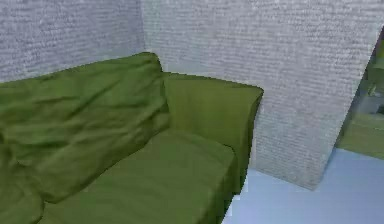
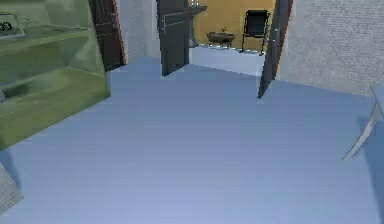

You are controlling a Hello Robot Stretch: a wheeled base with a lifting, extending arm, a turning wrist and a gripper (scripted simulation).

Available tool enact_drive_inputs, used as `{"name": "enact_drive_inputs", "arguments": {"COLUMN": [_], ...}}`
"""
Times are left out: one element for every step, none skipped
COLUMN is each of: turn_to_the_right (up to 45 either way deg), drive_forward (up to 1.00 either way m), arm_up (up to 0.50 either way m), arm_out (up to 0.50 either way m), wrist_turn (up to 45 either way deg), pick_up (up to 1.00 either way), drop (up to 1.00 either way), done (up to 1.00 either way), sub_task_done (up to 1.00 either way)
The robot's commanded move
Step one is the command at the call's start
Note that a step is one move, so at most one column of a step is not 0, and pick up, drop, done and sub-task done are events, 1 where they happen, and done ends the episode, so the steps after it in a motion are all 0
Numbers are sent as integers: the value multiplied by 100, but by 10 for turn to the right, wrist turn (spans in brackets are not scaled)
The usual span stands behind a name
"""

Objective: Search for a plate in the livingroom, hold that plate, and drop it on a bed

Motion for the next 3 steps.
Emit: {"name": "enact_drive_inputs", "arguments": {"turn_to_the_right": [-450, -450, -450], "drive_forward": [0, 0, 0], "arm_up": [0, 0, 0], "arm_out": [0, 0, 0], "wrist_turn": [0, 0, 0], "pick_up": [0, 0, 0], "drop": [0, 0, 0], "done": [0, 0, 0], "sub_task_done": [0, 0, 0]}}
